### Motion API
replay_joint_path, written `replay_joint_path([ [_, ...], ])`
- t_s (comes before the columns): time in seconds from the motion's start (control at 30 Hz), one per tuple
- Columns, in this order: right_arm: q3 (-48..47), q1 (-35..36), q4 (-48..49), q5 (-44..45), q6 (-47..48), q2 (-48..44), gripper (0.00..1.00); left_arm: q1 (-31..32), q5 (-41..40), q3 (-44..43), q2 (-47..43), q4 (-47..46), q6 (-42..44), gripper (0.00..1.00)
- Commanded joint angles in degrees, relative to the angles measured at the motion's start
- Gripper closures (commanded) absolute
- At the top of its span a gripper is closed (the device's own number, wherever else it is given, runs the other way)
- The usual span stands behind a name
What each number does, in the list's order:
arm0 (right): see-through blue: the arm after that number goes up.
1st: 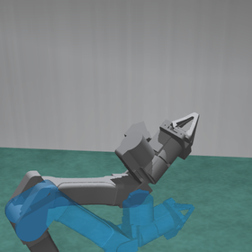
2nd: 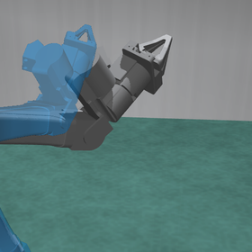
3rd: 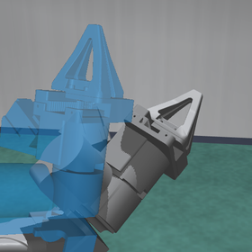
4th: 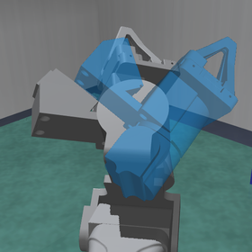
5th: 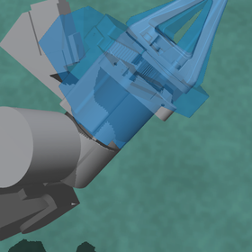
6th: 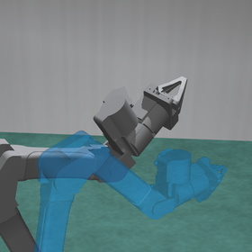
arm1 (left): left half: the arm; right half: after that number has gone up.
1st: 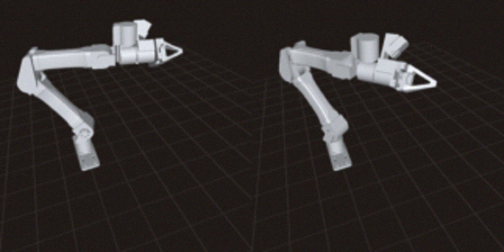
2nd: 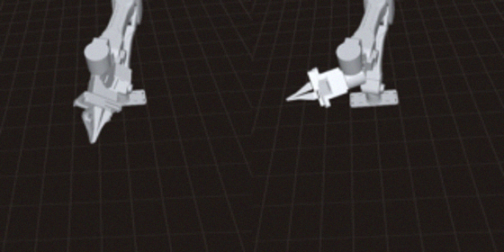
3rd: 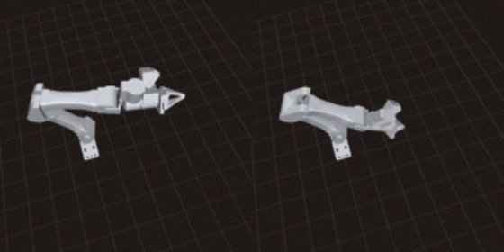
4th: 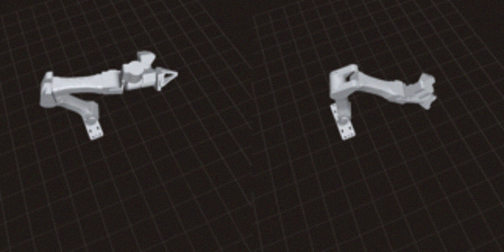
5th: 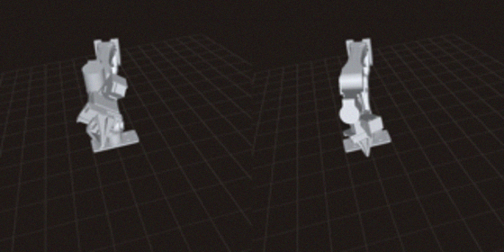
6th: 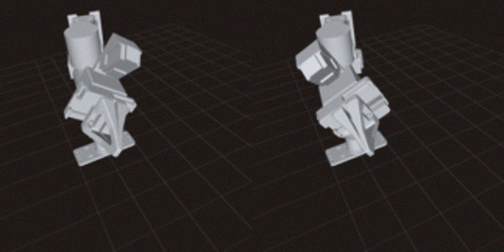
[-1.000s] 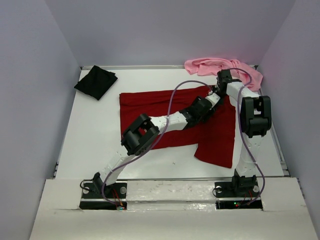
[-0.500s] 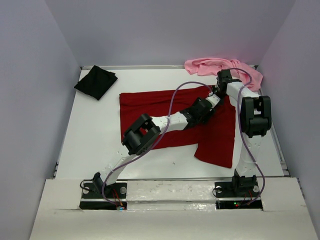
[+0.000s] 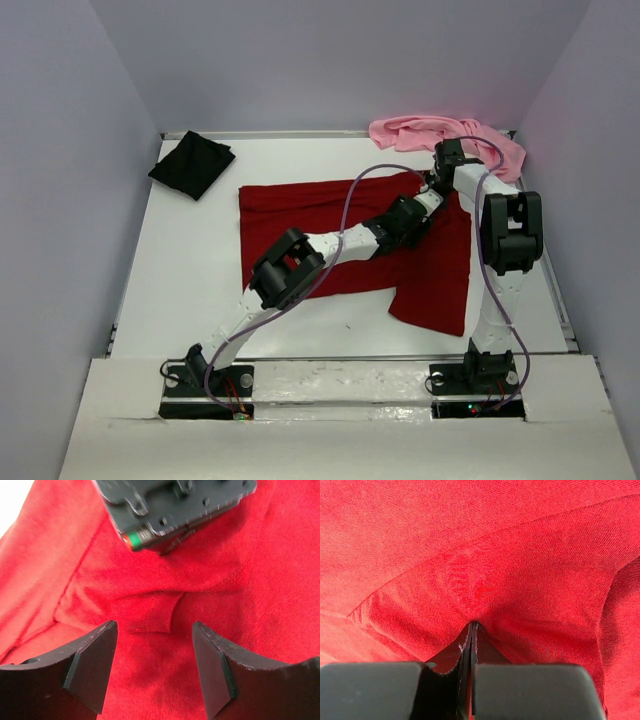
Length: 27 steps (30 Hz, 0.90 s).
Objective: Fold and stack the t-shirts
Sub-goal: Fold the tshirt
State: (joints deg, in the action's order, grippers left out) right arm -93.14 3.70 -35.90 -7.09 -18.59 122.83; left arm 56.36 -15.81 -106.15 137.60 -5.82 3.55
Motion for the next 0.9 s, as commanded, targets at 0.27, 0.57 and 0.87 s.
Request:
replay_joint_path([
  [0.27,0.4,-0.2,1.0,0.2,0.7,2.1,1.0,0.1,0.4,-3.5,0.5,-0.8,0.0,0.35],
  [0.57,0.2,-0.2,1.0,0.2,0.7,2.5,1.0,0.1,0.2,-4.0,0.2,-0.8,0.2,0.35],
  [0.87,0.0,-0.2,1.0,0.3,0.7,2.4,1.0,0.0,0.3,-5.6,1.7,-0.8,0.5,0.4],
])
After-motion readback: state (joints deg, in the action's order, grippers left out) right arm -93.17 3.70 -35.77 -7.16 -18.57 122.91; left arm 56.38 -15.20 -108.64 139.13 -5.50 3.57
